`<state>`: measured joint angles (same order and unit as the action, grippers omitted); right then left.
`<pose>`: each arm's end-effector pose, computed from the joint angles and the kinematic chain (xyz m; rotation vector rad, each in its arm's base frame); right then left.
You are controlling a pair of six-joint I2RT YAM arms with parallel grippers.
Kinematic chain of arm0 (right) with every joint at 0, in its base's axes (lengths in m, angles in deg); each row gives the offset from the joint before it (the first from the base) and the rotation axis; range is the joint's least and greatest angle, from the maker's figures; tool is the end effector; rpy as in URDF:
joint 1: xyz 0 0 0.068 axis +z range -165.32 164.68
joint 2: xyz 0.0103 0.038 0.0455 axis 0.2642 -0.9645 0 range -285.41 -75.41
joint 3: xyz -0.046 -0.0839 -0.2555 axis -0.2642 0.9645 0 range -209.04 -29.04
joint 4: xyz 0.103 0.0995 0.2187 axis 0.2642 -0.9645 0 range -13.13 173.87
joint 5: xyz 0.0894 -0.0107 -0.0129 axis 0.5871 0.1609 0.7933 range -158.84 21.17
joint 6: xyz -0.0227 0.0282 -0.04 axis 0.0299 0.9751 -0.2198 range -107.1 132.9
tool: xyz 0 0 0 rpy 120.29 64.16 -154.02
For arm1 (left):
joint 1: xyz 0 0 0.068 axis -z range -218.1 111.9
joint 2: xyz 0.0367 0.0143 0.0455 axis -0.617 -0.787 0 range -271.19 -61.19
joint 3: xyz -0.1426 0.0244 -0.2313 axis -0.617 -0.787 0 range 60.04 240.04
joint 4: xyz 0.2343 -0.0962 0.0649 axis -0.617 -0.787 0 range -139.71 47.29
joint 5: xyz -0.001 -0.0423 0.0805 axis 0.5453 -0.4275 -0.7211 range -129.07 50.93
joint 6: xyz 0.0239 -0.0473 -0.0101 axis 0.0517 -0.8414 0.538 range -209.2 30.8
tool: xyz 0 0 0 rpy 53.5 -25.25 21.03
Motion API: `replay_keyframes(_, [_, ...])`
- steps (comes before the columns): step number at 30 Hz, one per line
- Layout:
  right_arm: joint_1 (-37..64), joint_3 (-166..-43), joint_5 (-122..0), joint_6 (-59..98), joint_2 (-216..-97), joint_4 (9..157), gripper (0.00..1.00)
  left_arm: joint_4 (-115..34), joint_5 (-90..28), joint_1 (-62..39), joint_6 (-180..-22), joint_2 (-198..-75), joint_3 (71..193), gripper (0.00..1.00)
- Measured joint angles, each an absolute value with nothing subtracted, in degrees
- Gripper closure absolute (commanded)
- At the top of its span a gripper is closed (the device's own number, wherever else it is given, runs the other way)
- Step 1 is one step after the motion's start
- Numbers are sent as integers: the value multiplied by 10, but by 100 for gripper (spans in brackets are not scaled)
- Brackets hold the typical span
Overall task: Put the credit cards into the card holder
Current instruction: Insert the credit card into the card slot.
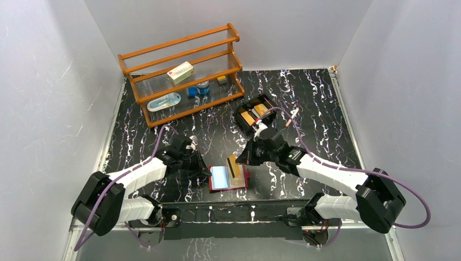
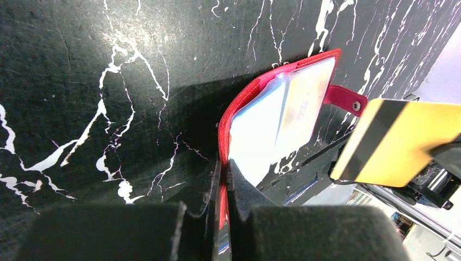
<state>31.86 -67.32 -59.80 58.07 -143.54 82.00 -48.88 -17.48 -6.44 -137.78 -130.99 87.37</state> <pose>0.1705 0.1922 0.2312 -0.1433 2.3248 1.0634 0.1812 -0.1271 0.1597 -0.2004 2.6360 -1.0257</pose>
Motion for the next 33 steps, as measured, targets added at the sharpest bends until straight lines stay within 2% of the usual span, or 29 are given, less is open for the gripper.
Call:
replay_keyframes(11, [341, -593, -599, 651, -1461, 961, 100, -484, -182, -64, -1381, -1312, 852, 100])
replay_keyframes(33, [342, -525, -595, 694, -1535, 1093, 100, -468, -188, -65, -1392, -1329, 843, 100])
